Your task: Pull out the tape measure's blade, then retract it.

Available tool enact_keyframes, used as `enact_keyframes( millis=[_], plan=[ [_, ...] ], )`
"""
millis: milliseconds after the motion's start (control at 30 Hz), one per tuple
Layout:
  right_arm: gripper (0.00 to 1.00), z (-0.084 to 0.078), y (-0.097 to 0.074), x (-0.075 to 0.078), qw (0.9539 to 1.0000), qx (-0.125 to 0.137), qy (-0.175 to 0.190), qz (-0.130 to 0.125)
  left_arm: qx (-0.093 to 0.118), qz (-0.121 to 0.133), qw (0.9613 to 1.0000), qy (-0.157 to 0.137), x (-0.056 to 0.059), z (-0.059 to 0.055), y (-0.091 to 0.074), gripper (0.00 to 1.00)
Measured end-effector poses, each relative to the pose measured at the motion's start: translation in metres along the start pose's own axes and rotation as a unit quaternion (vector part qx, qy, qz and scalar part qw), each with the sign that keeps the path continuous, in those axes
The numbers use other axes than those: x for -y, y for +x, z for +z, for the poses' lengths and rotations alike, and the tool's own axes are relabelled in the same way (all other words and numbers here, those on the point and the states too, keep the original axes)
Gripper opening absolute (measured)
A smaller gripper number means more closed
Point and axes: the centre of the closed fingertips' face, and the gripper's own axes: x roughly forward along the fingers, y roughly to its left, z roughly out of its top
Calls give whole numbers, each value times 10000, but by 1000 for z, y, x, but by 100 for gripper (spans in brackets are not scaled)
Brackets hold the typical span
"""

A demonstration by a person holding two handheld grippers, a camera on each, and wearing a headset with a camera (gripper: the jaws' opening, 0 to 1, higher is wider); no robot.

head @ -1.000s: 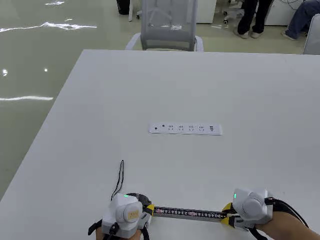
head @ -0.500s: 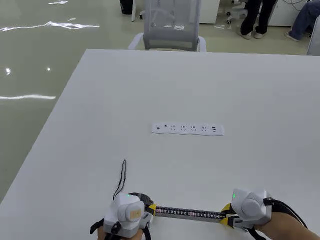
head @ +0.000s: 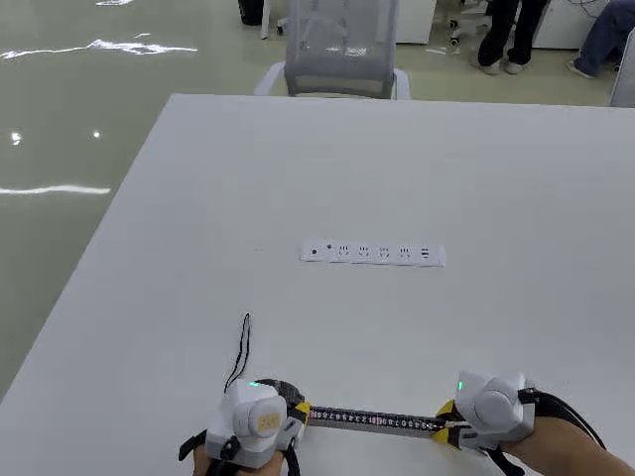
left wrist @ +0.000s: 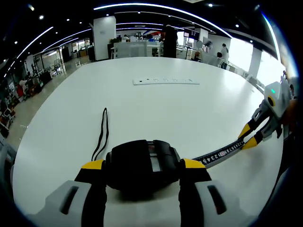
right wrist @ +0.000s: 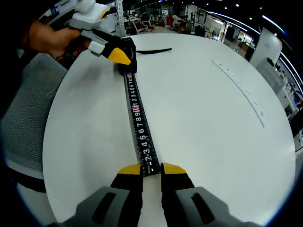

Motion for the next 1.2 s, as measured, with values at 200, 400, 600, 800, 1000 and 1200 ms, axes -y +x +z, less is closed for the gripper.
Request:
enact_keyframes(
  millis=[200, 400, 600, 800, 1000, 1200],
  plan=[
    [13, 2, 3, 0, 10000, -1, 2, 4, 6, -1, 10000, 2, 0, 0, 0, 58],
    [13, 4, 3, -1, 10000, -9, -4, 8, 4, -4, 10000, -1, 0, 0, 0, 58],
    [13, 5, 3, 0, 10000, -5, 12, 11, 4, -9, 10000, 4, 0, 0, 0, 58],
    [13, 8, 5, -2, 10000, 1, -5, 0, -3, -7, 10000, 5, 0, 0, 1, 58],
    [13, 9, 6, -2, 10000, 15, 19, -3, -31, -13, 10000, 18, 0, 0, 1, 58],
    [13, 11, 7, -2, 10000, 37, 27, -10, -5, -2, 10000, 52, 0, 0, 0, 57]
  ],
)
